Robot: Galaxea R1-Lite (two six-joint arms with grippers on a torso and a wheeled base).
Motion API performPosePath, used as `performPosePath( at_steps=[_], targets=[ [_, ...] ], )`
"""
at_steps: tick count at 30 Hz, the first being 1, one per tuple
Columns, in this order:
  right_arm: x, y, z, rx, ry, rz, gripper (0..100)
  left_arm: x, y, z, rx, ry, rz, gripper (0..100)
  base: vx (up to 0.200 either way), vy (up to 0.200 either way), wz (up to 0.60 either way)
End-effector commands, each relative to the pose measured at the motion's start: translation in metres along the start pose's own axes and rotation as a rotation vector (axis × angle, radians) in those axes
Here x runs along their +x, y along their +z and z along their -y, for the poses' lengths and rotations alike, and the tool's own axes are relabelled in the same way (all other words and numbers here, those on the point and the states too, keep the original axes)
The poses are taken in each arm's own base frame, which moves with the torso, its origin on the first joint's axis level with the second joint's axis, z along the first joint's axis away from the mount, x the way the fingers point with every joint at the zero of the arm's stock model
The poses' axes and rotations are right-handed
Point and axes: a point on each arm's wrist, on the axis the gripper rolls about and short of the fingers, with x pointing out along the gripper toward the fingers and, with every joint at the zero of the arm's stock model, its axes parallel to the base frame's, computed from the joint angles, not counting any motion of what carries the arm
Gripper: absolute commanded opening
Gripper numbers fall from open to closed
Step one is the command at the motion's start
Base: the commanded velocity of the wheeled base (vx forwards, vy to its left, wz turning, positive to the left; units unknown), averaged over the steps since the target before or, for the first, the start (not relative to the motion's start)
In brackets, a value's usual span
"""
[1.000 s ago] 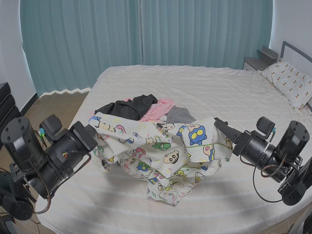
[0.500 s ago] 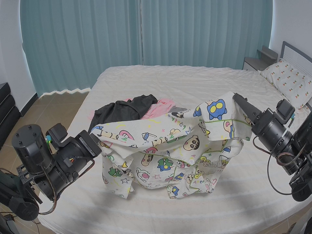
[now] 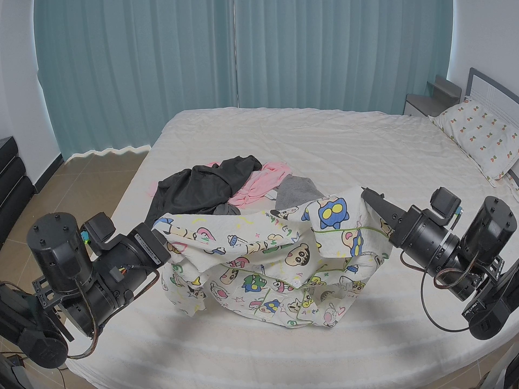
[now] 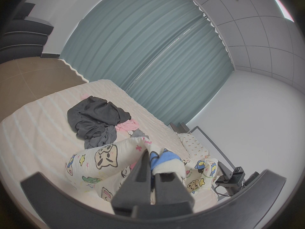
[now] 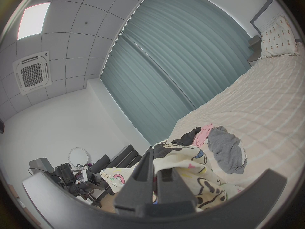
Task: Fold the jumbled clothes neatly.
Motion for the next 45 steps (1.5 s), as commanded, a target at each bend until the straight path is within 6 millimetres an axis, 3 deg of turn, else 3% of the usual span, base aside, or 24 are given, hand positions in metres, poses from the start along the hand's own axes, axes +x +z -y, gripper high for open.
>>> performPosePath(
  at_steps=[1, 11, 17, 26, 39, 45],
  targets=[
    [-0.004, 0.006, -0.008, 0.000, 0.032, 0.025, 0, 0.000, -0.001, -0.001, -0.002, 0.002, -0.006, 0, -0.200, 0.000, 0.00],
    [-0.007, 0.005, -0.014, -0.002, 0.048, 0.024, 0, 0.003, 0.000, 0.001, -0.050, -0.004, 0.000, 0, -0.060, 0.000, 0.00],
    [-0.015, -0.002, -0.028, -0.003, 0.100, -0.009, 0, 0.004, 0.003, 0.007, -0.185, -0.046, -0.007, 0, 0.000, 0.000, 0.00],
    [-0.015, 0.000, -0.029, -0.005, 0.105, -0.001, 0, 0.004, 0.002, 0.007, -0.187, -0.054, -0.020, 0, 0.000, 0.000, 0.00],
    [-0.013, -0.002, -0.019, -0.025, 0.060, -0.012, 0, -0.002, 0.000, 0.009, -0.184, -0.089, -0.061, 0, 0.000, -0.200, 0.00],
    [-0.015, 0.010, -0.009, -0.078, 0.020, 0.028, 0, 0.000, -0.010, 0.012, -0.172, -0.104, -0.110, 0, 0.000, -0.200, 0.00]
  ],
)
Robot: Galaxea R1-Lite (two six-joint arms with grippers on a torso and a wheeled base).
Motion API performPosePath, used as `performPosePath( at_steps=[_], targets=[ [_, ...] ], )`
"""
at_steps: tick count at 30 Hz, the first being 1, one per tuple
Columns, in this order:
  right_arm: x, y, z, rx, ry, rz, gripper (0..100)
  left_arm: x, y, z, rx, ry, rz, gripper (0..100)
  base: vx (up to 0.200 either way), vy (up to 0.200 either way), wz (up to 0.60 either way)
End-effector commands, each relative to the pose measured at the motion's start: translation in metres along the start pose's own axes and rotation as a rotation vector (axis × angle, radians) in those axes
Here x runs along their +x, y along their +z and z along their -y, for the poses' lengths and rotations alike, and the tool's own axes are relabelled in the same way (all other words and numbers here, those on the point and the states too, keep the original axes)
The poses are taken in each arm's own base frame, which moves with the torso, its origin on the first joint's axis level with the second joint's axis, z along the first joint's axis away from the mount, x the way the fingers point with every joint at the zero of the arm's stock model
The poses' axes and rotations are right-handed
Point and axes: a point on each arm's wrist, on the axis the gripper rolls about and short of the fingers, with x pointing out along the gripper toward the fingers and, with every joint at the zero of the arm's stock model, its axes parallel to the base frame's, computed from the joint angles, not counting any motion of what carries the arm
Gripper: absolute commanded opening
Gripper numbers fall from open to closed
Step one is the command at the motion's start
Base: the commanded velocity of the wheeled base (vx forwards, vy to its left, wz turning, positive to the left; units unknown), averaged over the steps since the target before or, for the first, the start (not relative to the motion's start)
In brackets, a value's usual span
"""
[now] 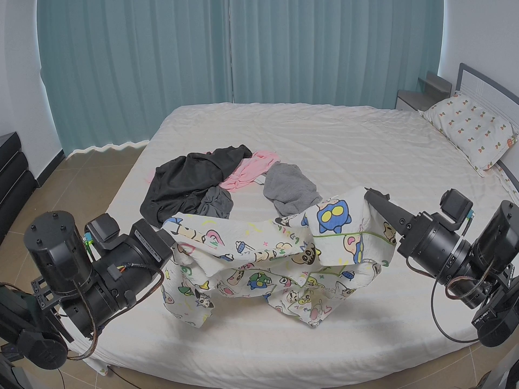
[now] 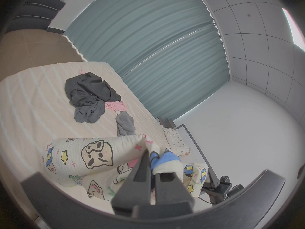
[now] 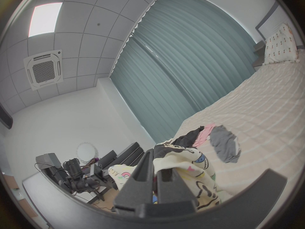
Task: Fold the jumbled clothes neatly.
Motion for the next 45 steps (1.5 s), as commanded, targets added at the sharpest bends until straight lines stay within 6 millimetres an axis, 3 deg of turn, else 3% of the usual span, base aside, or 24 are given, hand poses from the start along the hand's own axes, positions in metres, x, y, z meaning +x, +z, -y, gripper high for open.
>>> performPosePath(
  at_steps=[1, 7, 15, 18, 25, 36, 40, 45],
  targets=[
    [-0.001, 0.005, 0.004, -0.025, -0.014, 0.017, 0, 0.002, -0.008, 0.001, 0.007, -0.008, -0.036, 0, 0.000, -0.200, 0.00],
    [-0.002, 0.003, 0.005, -0.056, -0.027, -0.019, 0, 0.003, -0.013, 0.010, 0.012, -0.046, -0.063, 0, 0.000, -0.200, 0.00],
    [-0.001, 0.006, 0.007, -0.096, -0.071, -0.078, 0, 0.023, -0.018, 0.009, 0.057, -0.038, -0.077, 0, 0.000, -0.200, 0.00],
    [-0.011, 0.015, 0.022, -0.099, -0.134, -0.056, 0, 0.040, -0.028, -0.001, 0.143, 0.012, -0.091, 0, 0.000, -0.200, 0.00],
    [-0.044, 0.020, 0.031, -0.057, -0.124, -0.089, 0, 0.043, -0.033, 0.005, 0.148, -0.004, -0.096, 0, 0.000, -0.200, 0.00],
    [-0.045, 0.020, 0.067, 0.013, -0.205, -0.136, 0, 0.069, -0.040, 0.013, 0.150, -0.008, -0.069, 0, 0.000, -0.200, 0.00],
    [-0.049, 0.031, 0.067, -0.003, -0.208, -0.088, 0, 0.078, -0.048, 0.012, 0.153, 0.013, -0.062, 0, 0.000, -0.200, 0.00],
    [-0.059, 0.044, 0.058, -0.028, -0.136, -0.058, 0, 0.073, -0.062, 0.016, 0.163, -0.003, -0.111, 0, 0.000, -0.200, 0.00]
  ],
)
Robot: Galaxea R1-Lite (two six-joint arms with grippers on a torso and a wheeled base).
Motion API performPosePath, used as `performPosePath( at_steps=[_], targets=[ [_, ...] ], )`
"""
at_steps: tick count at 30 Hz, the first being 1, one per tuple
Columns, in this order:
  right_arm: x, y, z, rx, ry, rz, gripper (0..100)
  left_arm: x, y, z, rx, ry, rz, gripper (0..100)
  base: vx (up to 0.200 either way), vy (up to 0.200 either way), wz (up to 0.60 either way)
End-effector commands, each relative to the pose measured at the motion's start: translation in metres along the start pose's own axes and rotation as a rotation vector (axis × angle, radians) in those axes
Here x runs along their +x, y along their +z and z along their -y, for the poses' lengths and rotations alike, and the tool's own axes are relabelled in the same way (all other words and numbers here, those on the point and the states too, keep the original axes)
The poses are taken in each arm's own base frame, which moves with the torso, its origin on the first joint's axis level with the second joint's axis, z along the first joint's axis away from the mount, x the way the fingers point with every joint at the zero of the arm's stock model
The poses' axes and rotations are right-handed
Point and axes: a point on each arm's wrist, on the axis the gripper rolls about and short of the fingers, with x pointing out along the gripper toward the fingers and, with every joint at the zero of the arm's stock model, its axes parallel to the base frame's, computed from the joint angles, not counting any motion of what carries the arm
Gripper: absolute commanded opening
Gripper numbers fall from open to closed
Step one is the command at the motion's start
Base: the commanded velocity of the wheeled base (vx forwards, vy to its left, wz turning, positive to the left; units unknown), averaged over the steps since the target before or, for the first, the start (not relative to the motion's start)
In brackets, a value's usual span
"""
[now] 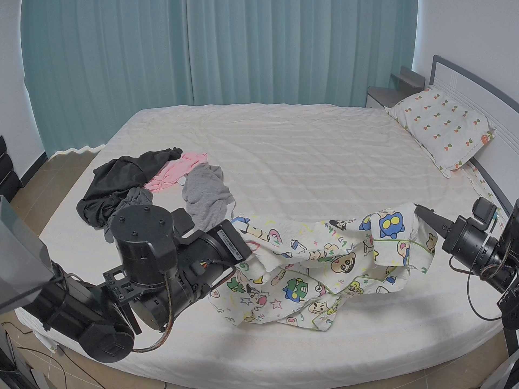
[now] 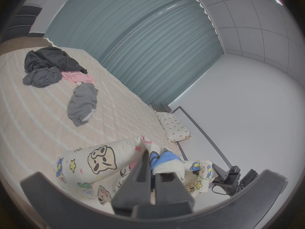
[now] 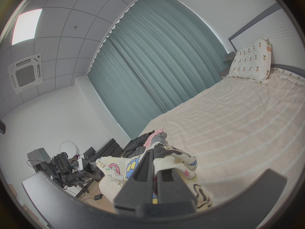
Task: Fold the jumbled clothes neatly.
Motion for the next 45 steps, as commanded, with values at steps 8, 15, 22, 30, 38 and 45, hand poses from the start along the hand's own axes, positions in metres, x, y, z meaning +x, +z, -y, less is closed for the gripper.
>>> performPosePath(
  at_steps=[8, 15, 22, 30, 38, 45],
  targets=[
    [-0.015, 0.017, -0.003, -0.034, 0.049, 0.052, 0, -0.001, -0.025, 0.011, 0.017, -0.034, -0.079, 0, 0.000, -0.025, 0.00],
    [-0.019, 0.020, -0.004, -0.040, 0.059, 0.064, 0, -0.002, -0.027, 0.013, 0.018, -0.041, -0.083, 0, 0.000, 0.000, 0.00],
    [-0.026, 0.023, -0.008, -0.054, 0.089, 0.071, 0, -0.003, -0.023, 0.016, 0.012, -0.034, -0.044, 0, -0.086, 0.000, 0.00],
    [-0.039, 0.032, -0.006, -0.084, 0.134, 0.071, 0, -0.009, -0.014, 0.022, 0.003, -0.057, -0.018, 0, -0.200, 0.000, 0.00],
    [-0.049, 0.038, -0.017, -0.117, 0.163, 0.116, 0, -0.014, -0.008, 0.022, 0.060, -0.037, 0.020, 0, -0.100, 0.000, 0.00],
    [-0.070, 0.043, -0.035, -0.165, 0.235, 0.146, 0, -0.033, -0.001, 0.025, 0.124, -0.050, 0.038, 0, 0.000, 0.000, 0.00]
  ],
)
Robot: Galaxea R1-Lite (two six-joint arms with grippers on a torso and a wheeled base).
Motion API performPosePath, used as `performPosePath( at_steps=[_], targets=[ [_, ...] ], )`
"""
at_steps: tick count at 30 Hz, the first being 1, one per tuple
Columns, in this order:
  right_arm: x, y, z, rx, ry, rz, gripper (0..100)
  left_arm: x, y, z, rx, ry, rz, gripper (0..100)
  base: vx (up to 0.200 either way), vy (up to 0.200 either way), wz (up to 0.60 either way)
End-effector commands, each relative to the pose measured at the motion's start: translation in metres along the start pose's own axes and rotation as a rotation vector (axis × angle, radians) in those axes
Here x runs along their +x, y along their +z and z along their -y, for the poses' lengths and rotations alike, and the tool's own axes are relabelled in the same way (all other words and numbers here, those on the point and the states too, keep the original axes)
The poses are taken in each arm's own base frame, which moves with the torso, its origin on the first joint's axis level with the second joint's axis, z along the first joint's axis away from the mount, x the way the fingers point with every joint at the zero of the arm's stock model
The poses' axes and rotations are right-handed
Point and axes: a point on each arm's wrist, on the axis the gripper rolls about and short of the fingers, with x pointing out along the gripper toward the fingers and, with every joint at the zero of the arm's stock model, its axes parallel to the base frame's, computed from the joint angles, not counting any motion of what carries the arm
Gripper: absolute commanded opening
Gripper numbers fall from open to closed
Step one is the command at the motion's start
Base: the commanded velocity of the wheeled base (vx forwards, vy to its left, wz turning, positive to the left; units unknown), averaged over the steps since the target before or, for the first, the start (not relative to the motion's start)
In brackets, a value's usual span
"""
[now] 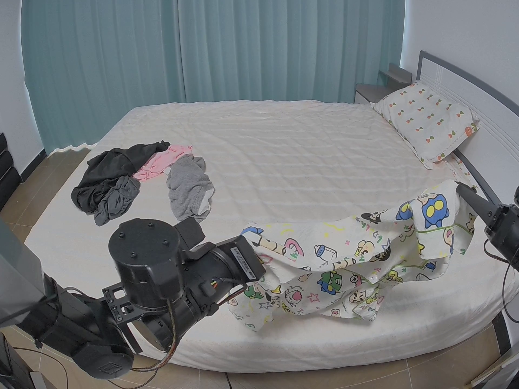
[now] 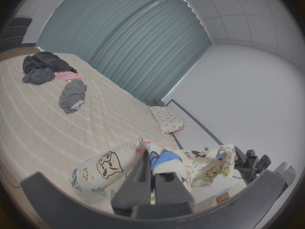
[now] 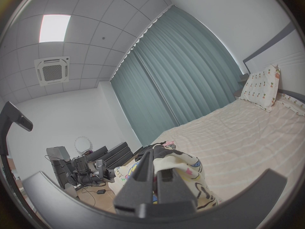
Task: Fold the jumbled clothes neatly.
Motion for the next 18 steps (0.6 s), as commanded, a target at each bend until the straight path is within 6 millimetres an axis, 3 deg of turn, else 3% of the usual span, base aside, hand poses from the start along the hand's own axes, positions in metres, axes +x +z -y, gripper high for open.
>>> performPosePath(
  at_steps=[1, 6, 13, 18],
  targets=[
    [-0.015, 0.009, -0.019, -0.038, 0.056, 0.027, 0, -0.016, 0.015, 0.009, -0.002, -0.039, 0.045, 0, 0.000, 0.000, 0.00],
    [-0.030, 0.015, -0.038, -0.053, 0.108, 0.019, 0, -0.032, 0.027, 0.012, -0.016, -0.065, 0.079, 0, 0.000, 0.000, 0.00],
    [-0.043, 0.024, -0.055, -0.036, 0.124, -0.019, 0, -0.049, 0.021, 0.007, -0.014, -0.061, 0.044, 0, 0.000, 0.000, 0.00],
    [-0.049, 0.028, -0.063, -0.040, 0.148, -0.030, 0, -0.069, 0.024, 0.020, -0.060, -0.138, 0.035, 0, 0.000, 0.000, 0.00]
  ],
)
